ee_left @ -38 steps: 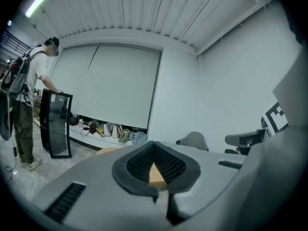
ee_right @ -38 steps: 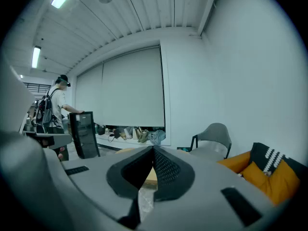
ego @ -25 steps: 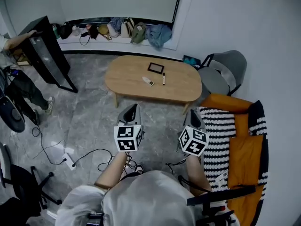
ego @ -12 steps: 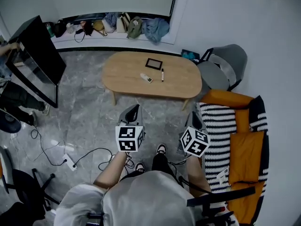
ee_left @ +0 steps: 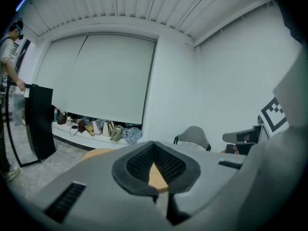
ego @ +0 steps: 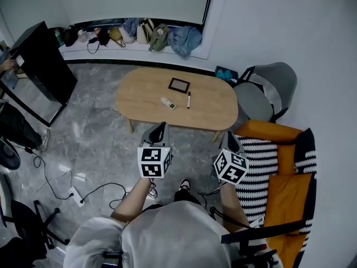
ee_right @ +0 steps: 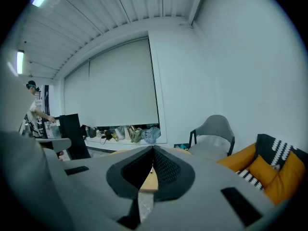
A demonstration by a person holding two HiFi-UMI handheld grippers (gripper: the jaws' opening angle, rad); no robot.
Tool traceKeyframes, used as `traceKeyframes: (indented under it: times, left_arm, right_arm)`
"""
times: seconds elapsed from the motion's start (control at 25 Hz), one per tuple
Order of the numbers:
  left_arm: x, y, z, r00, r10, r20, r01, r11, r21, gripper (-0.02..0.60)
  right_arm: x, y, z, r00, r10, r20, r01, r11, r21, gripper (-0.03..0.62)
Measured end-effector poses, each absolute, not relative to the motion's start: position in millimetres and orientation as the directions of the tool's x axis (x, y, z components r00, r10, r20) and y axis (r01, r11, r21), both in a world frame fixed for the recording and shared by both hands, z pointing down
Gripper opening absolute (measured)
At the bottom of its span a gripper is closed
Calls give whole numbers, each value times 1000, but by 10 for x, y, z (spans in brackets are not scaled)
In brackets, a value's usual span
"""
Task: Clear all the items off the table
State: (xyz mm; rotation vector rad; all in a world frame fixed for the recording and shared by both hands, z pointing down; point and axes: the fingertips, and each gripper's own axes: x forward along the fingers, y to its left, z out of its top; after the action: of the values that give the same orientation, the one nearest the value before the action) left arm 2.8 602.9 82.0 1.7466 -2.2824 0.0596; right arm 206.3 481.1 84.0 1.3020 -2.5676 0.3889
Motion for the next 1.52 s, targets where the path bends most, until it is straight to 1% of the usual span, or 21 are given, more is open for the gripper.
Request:
traceKeyframes:
  times: [0.48,0.72,0.92,1.12,1.28,1.52]
  left_arm:
    - [-58,4855,770,-322,-911,258,-930,355,94,8]
    - [-52,4545,780,-337,-901,275,-929,366,62,8]
    - [-99,4395,865,-334,-894,300,-929,366,56,8]
    - [-324,4141,965,-339,-889,308,-922,380,81,8]
    - [-516,3769,956,-327,-900,289,-925,367,97,8]
    - [-871,3135,819,-302,-915,267,-935,339,103,8]
  right_arm:
    - [2020,3357,812,-631,-705,324,-773,606,-187,24]
    - [2014,2943,874,-638,-698,325,-768,603,-214,25]
    - [1990,2797,1093,-633,-684,363,-773,585,-245,23]
    - [1851,2593,1171,-625,-681,381,-778,583,-235,25]
    - [1722,2270,1144,-610,-694,382,-789,577,-211,23]
    - [1338,1698,952,-600,-710,369,-796,576,-187,25]
